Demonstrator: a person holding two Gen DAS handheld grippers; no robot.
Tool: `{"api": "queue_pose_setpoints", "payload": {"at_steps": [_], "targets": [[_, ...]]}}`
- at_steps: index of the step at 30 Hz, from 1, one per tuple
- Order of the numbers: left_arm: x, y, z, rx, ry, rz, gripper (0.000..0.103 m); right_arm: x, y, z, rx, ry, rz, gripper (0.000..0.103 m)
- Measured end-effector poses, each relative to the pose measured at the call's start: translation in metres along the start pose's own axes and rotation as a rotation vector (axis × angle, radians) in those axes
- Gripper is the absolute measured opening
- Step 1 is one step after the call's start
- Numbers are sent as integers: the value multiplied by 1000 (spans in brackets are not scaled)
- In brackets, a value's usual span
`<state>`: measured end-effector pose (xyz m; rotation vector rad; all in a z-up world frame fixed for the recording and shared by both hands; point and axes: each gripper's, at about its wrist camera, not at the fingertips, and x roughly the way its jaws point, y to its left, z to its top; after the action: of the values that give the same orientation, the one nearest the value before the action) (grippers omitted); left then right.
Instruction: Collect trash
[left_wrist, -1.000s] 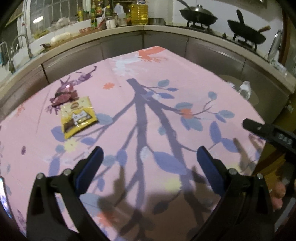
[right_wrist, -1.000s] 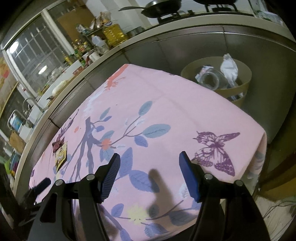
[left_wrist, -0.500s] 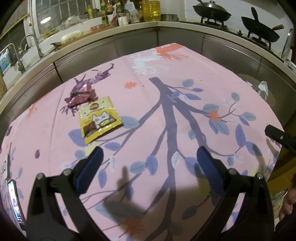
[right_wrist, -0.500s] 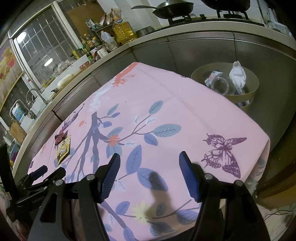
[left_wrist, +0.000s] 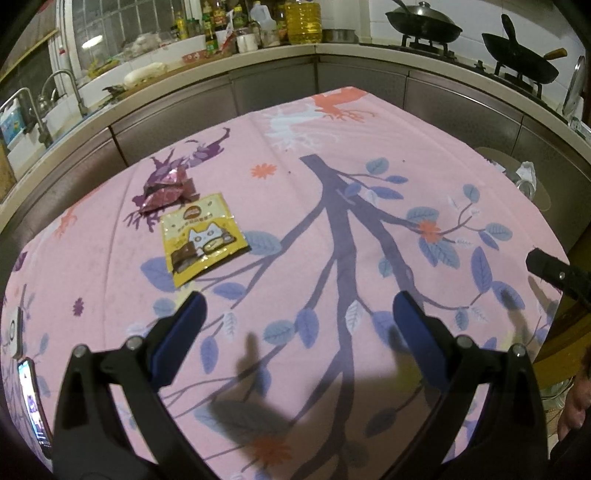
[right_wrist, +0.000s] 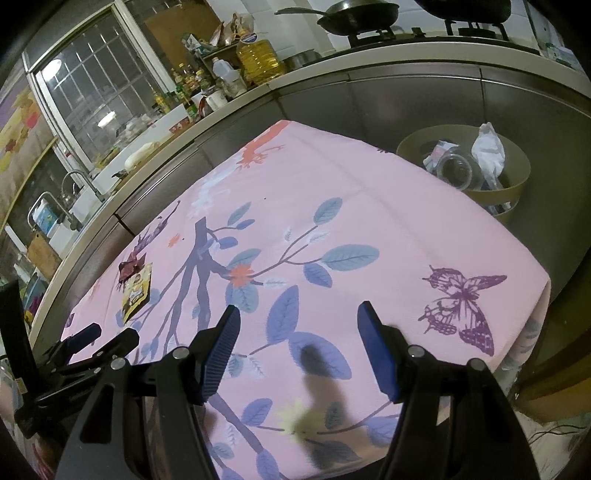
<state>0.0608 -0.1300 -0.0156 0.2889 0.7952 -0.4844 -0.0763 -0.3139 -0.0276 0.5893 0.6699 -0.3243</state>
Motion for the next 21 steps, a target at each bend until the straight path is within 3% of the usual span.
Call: {"api": "queue_pose_setpoints", "payload": {"at_steps": [21], "targets": [[8, 15, -3, -41, 19, -41, 97, 10, 16, 0, -44, 17, 13, 63]]}}
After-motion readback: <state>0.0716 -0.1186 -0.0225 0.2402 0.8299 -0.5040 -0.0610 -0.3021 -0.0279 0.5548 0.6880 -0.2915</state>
